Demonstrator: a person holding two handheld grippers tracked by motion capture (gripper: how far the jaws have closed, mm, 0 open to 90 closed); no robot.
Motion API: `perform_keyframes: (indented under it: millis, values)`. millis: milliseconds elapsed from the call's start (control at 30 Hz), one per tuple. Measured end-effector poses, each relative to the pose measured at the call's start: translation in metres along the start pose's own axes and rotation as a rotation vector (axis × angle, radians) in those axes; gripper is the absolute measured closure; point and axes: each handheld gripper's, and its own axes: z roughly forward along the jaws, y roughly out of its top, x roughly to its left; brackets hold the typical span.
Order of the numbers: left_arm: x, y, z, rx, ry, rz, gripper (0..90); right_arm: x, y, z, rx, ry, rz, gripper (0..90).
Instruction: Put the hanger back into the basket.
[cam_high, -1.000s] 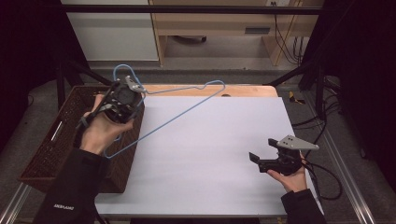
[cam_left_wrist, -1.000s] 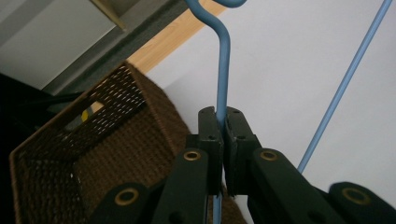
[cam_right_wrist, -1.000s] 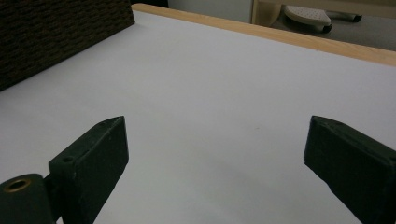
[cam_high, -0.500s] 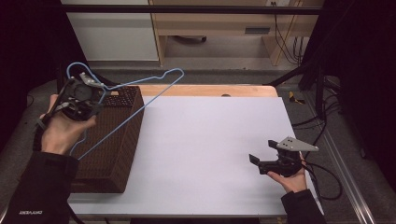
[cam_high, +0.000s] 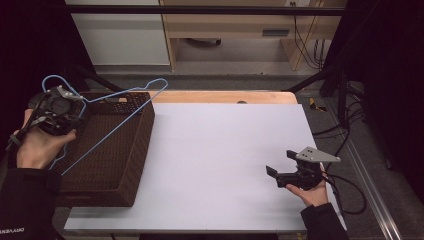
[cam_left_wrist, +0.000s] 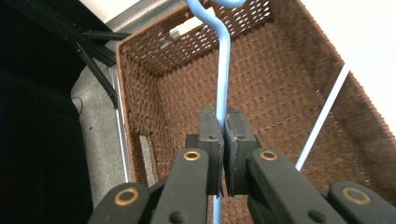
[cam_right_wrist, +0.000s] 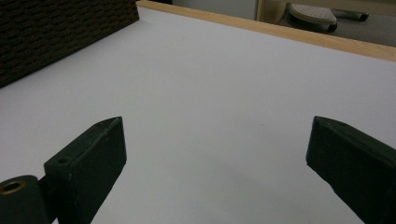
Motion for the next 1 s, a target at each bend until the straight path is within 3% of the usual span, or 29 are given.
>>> perform_keyframes:
  millis: [200,667,833,1000]
  values:
    - [0.012,-0.014,0.011,0.018,0.019,-0.019,87.1,0.000,0.000,0.001,0.002,-0.002,-0.003,5.5]
    - [0.032,-0.044,0.048,0.121,0.076,-0.088,87.1,0.001,-0.001,0.002,0.009,0.000,-0.009,5.4]
    - [0.030,-0.049,0.064,0.152,0.102,-0.091,87.1,0.001,-0.001,0.003,0.008,0.003,-0.008,5.4]
    - [0.024,-0.053,0.086,0.185,0.094,-0.101,87.1,0.001,-0.001,0.003,0.007,0.002,-0.010,5.4]
